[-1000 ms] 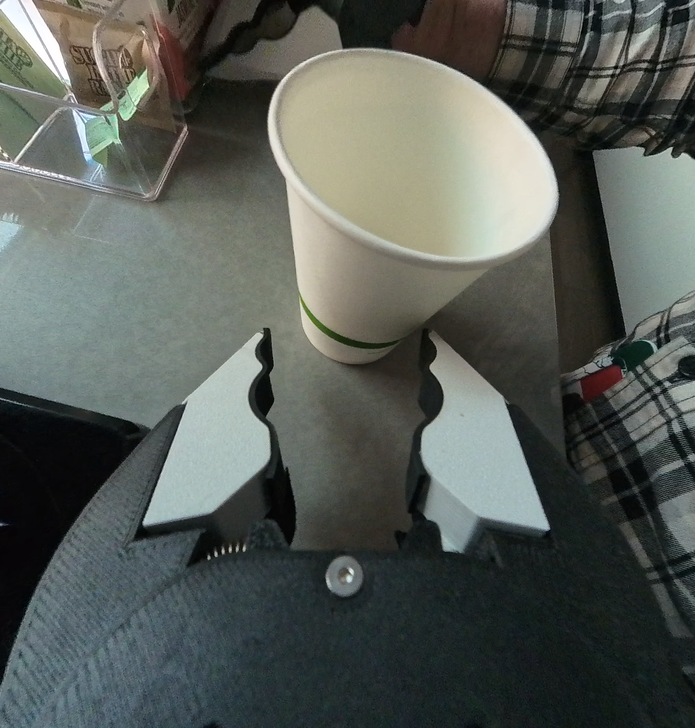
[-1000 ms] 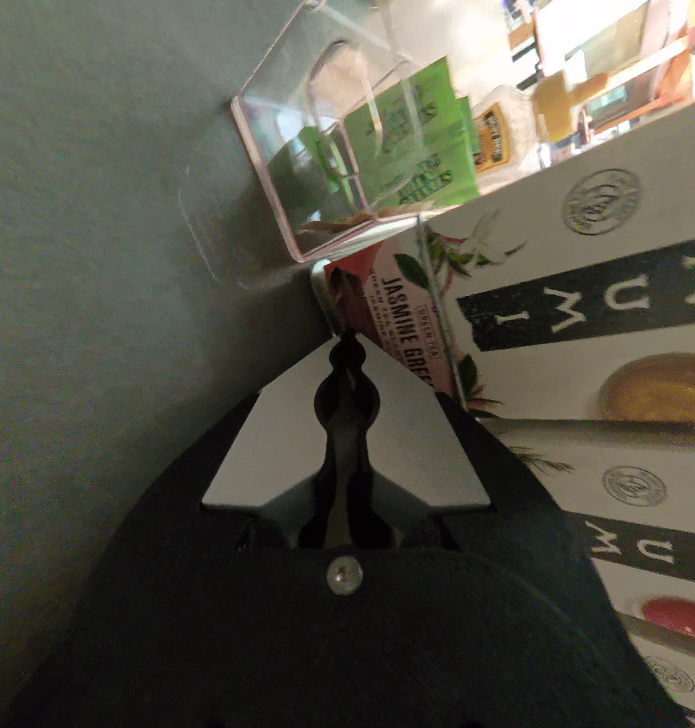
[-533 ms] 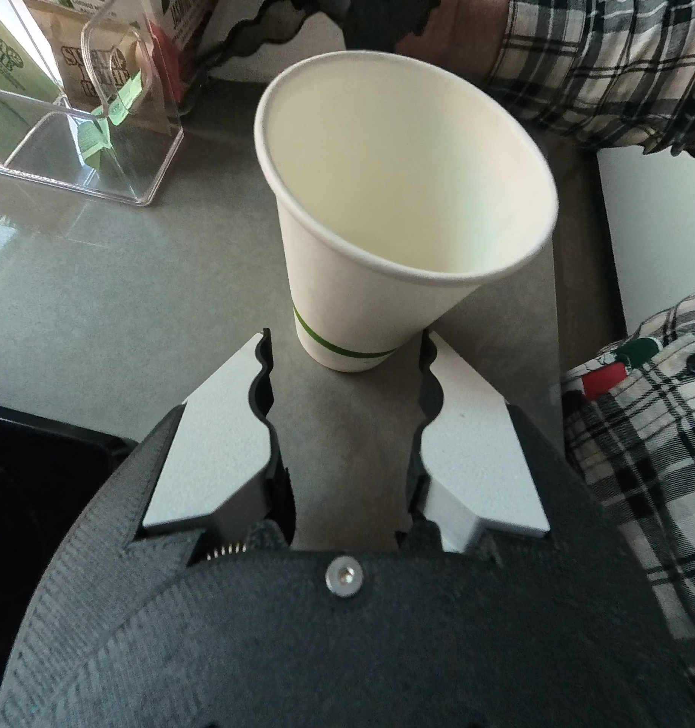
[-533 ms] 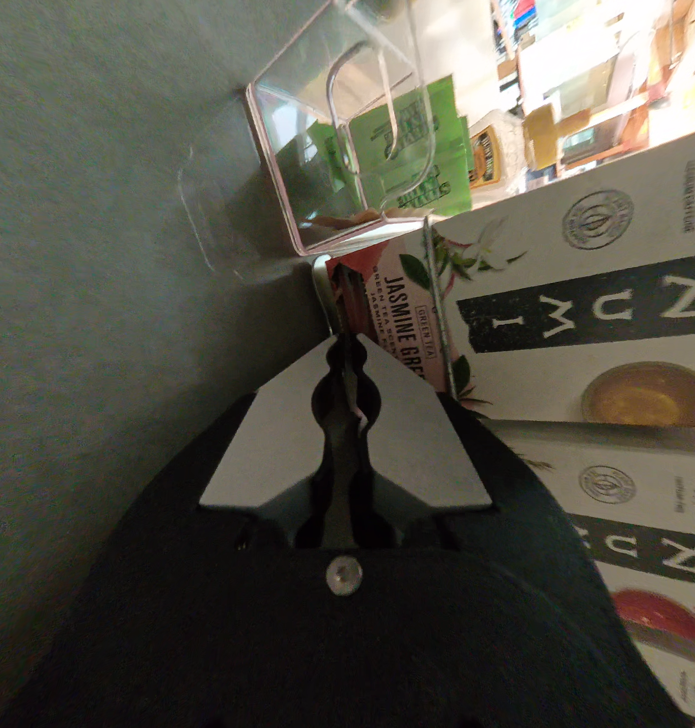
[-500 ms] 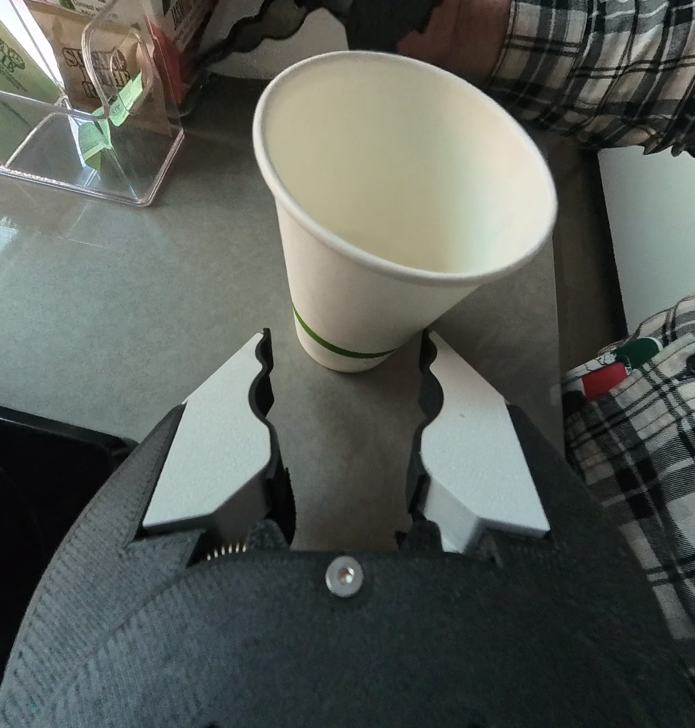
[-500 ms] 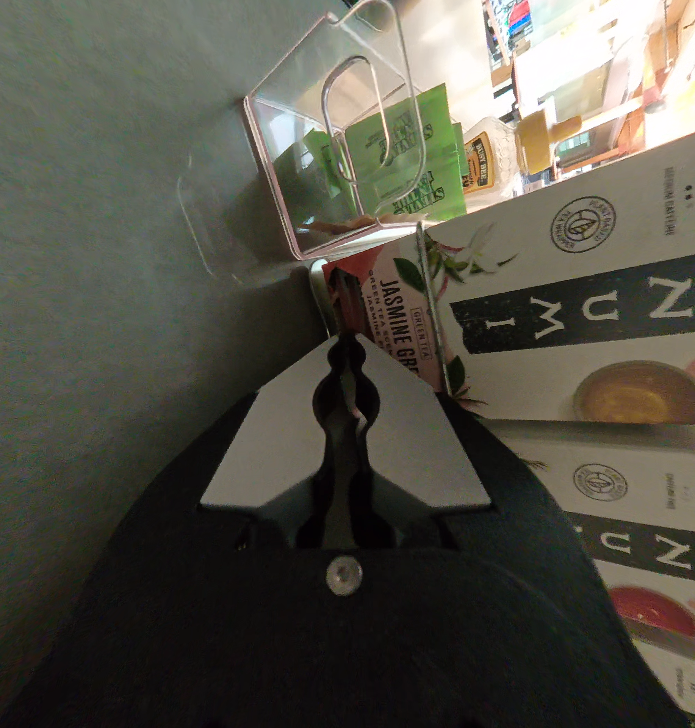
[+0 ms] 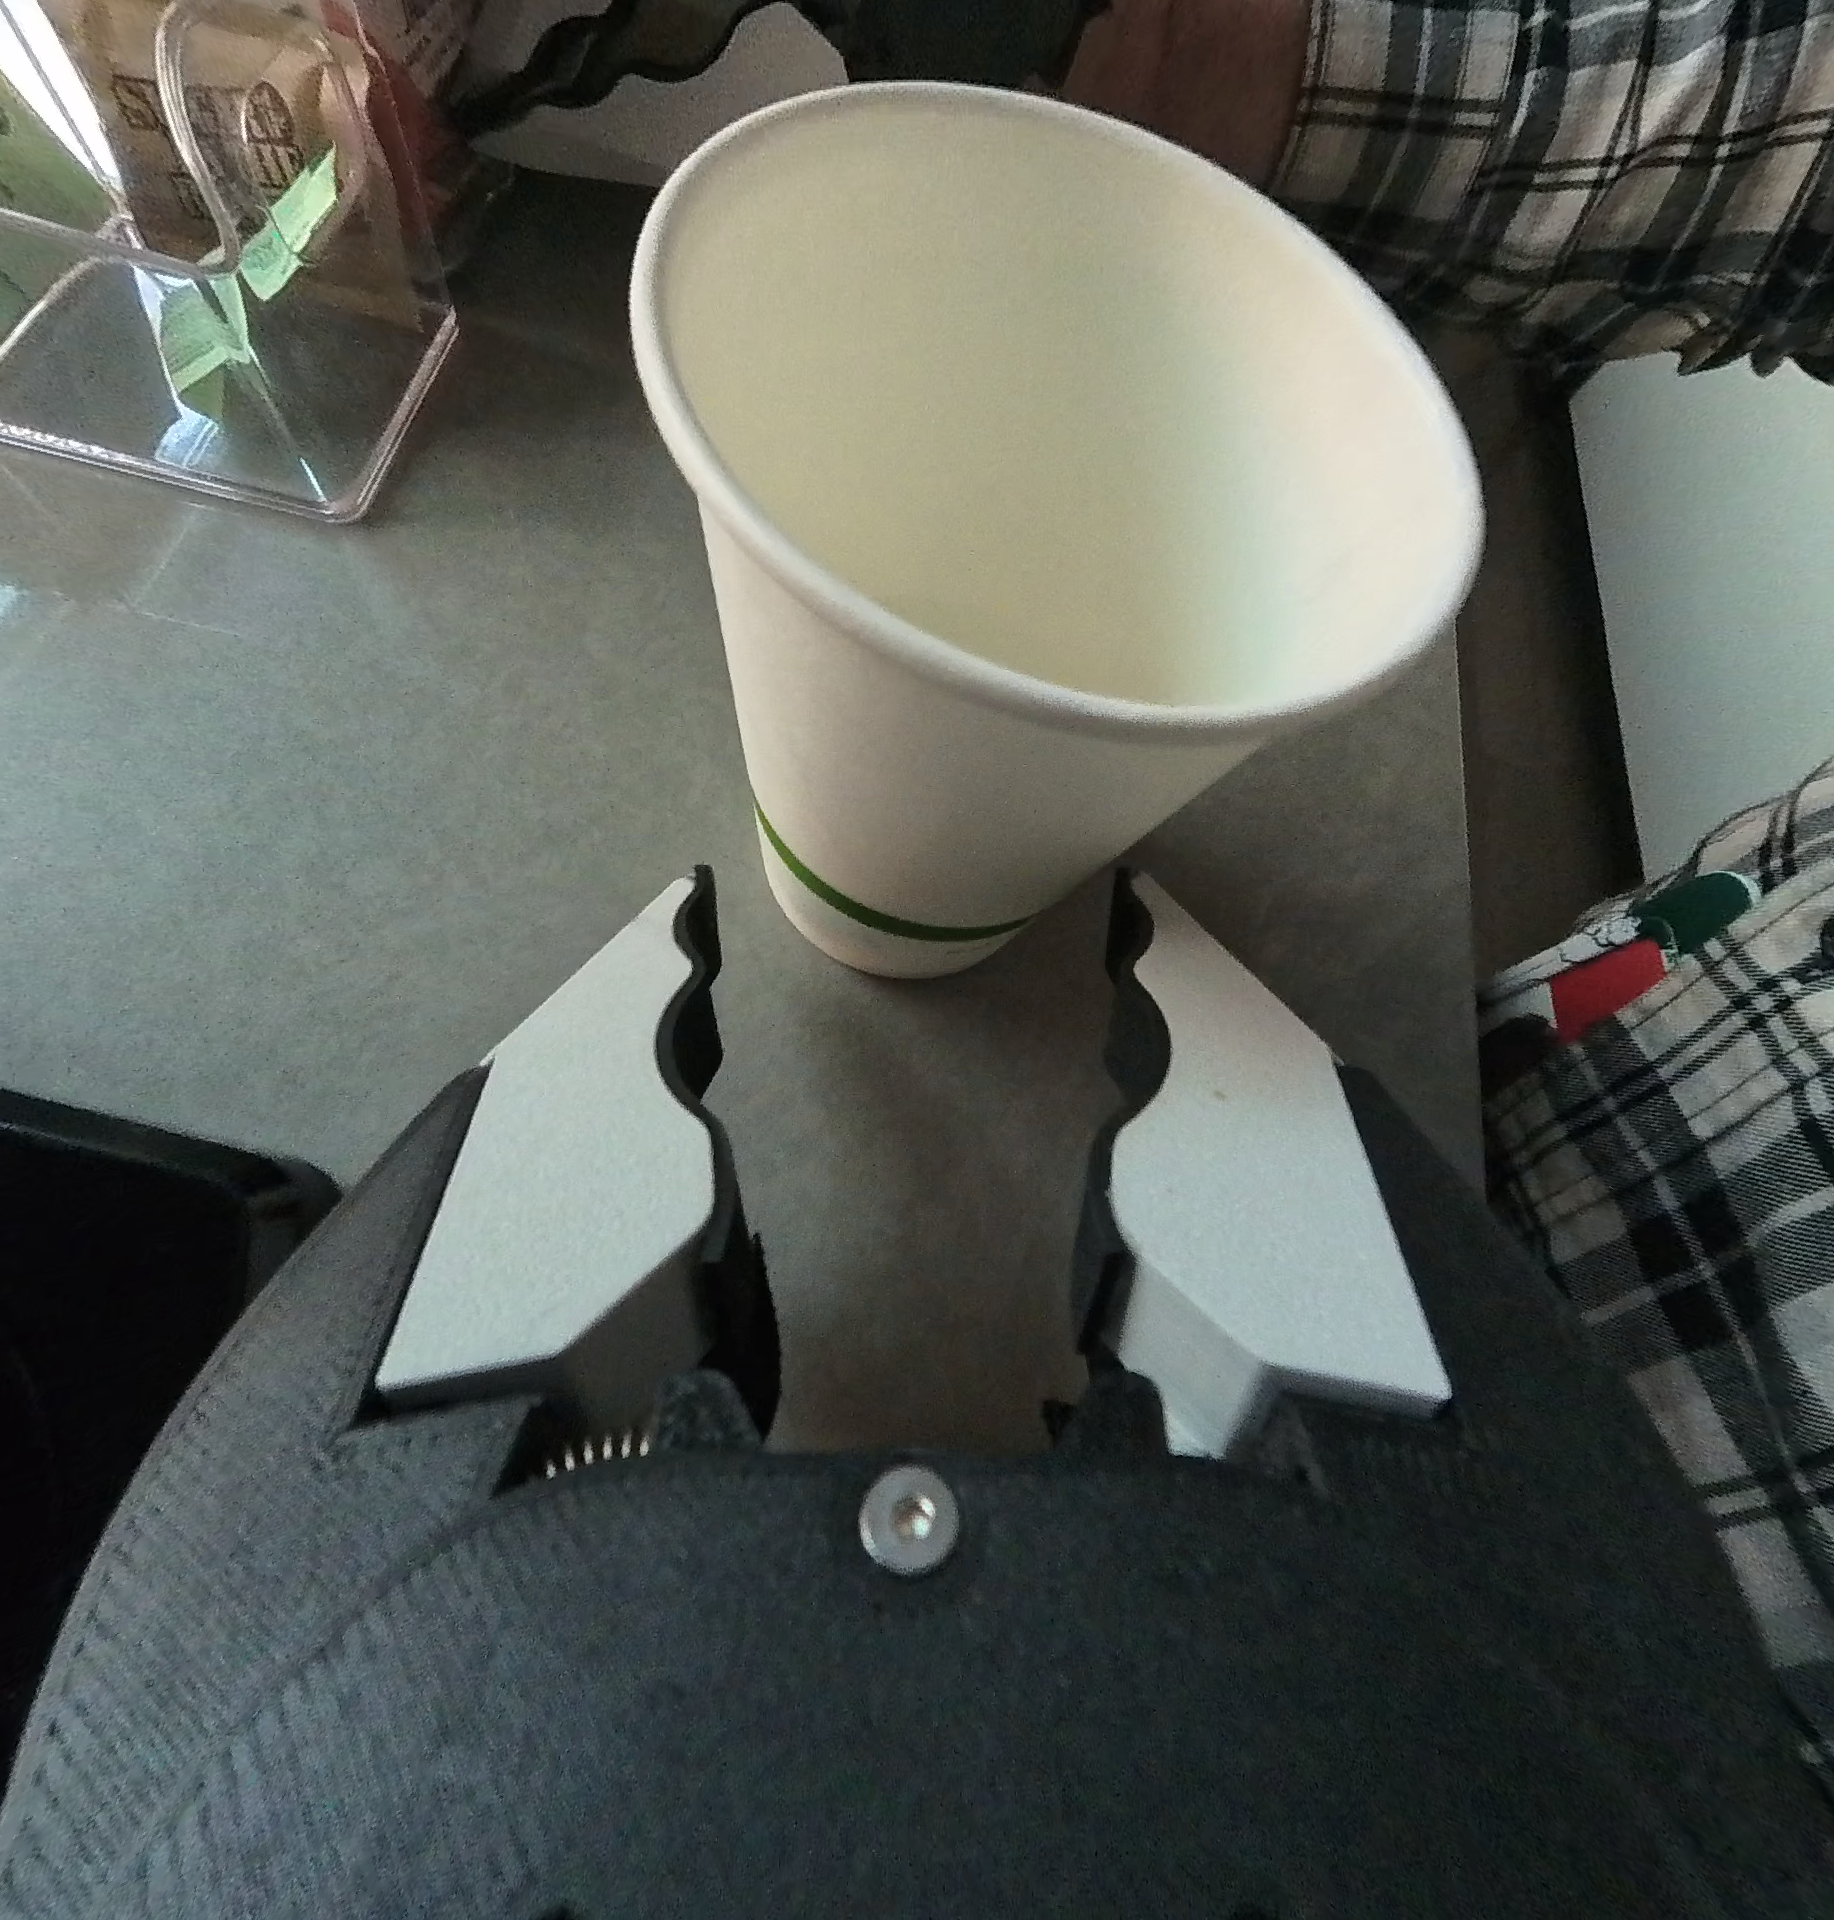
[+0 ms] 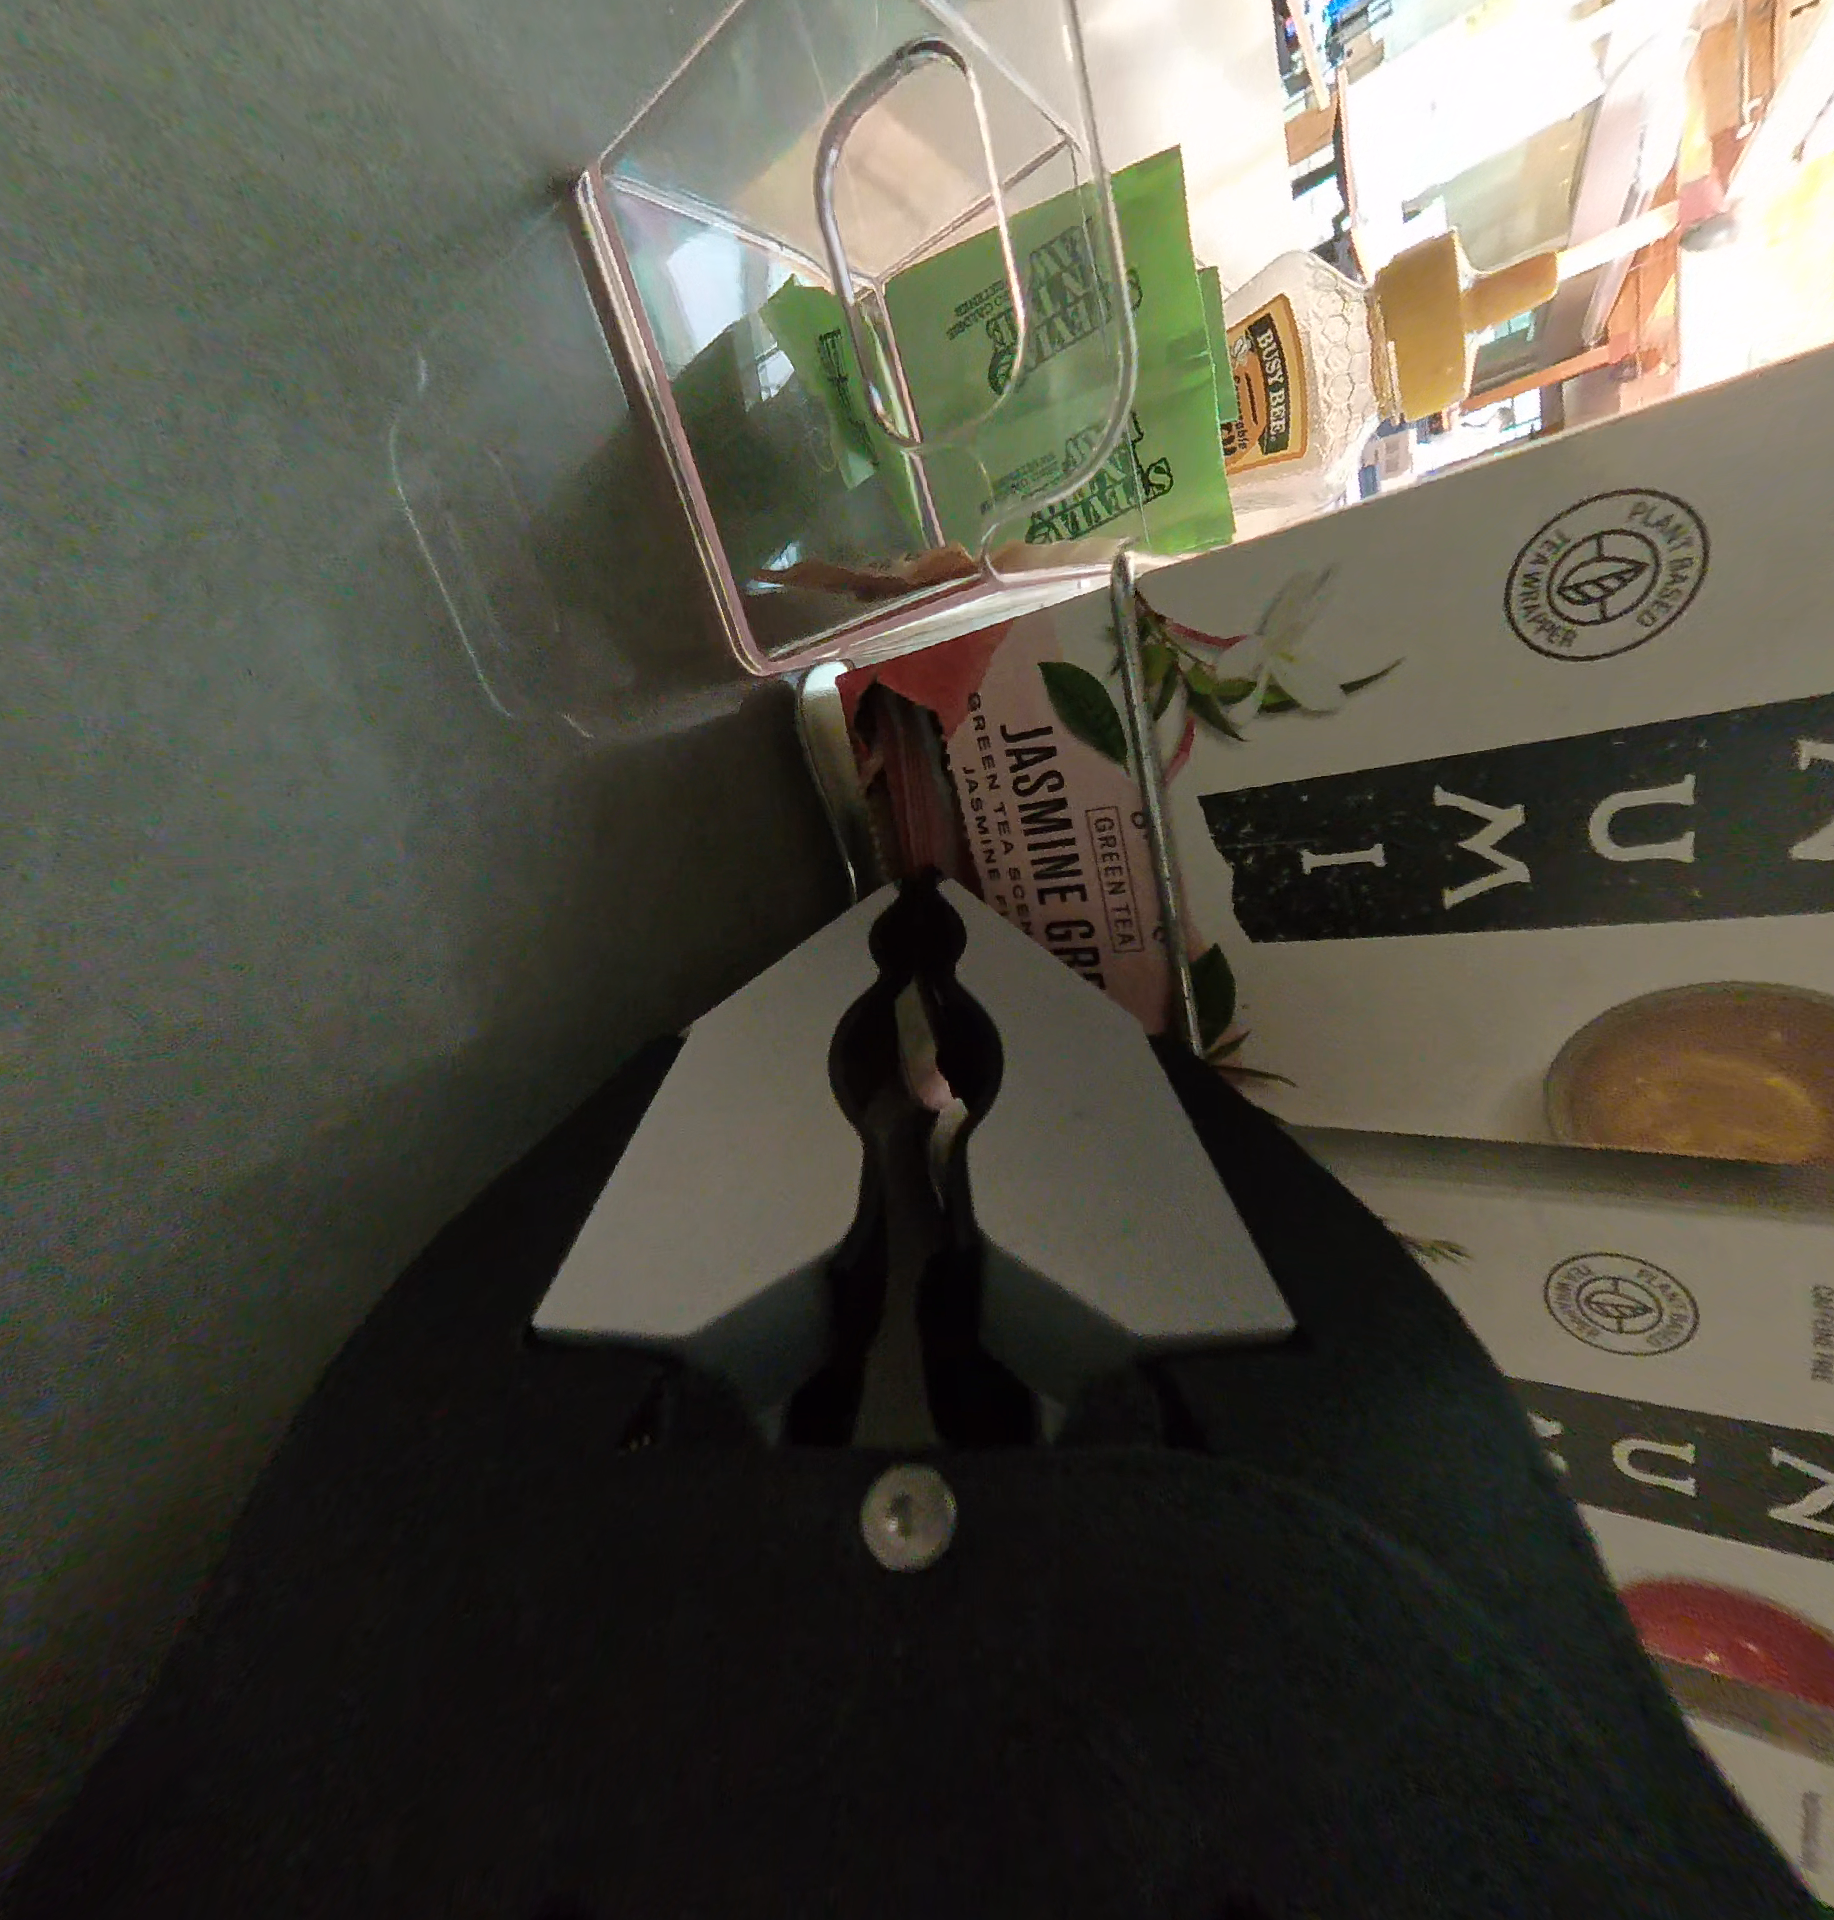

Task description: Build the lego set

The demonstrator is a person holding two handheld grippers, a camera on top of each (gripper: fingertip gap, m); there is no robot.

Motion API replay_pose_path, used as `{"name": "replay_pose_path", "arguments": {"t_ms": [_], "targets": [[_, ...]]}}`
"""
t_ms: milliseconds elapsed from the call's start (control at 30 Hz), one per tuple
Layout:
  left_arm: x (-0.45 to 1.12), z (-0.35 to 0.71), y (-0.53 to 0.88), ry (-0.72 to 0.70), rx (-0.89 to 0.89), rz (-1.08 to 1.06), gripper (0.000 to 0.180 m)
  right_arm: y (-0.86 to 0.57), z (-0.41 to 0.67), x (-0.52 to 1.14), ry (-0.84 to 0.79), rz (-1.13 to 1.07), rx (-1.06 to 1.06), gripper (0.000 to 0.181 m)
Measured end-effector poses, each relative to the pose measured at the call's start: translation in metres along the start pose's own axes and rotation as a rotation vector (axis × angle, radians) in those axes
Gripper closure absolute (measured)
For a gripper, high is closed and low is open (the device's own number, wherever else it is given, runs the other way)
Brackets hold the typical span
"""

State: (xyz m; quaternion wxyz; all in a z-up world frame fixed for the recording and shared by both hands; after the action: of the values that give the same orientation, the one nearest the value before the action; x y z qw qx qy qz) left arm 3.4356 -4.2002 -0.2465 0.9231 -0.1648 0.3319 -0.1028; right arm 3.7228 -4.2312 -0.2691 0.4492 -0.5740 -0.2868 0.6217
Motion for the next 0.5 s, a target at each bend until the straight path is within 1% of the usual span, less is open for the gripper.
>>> {"name": "replay_pose_path", "arguments": {"t_ms": [33,167,233,333,500], "targets": [[0.0004,0.0003,-0.0002,0.0,0.0,-0.001,0.107,-0.0009,-0.0004,-0.0006,-0.007,0.006,0.015,0.181],[0.0012,0.0011,-0.001,0.003,0.002,0.0,0.107,-0.0037,-0.0015,-0.0069,-0.042,0.005,0.052,0.181],[0.0011,0.0008,-0.0012,0.004,0.001,0.001,0.107,-0.0023,-0.002,-0.0065,-0.02,0.004,0.05,0.181],[0.0009,-0.0002,-0.0009,0.002,-0.002,0.003,0.107,0.0001,0.0005,-0.0067,-0.02,-0.003,0.038,0.17],[0.0016,-0.0019,0.0004,0.005,-0.008,0.002,0.107,0.0031,0.0015,0.0001,0.009,0.013,0.02,0.17]]}}
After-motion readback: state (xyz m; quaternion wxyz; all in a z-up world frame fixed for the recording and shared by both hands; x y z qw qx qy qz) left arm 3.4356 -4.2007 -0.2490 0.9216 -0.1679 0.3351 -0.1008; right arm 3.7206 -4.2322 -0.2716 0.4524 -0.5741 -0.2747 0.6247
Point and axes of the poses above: each gripper's, where its closed fingertips meet, x out along the fingers, z out of its top, y = z × x across the jaws, the point moved 9 cm from there along -x, back along the fingers, and after that the axes turned 13 degrees about -x, right-handed, at the moved point
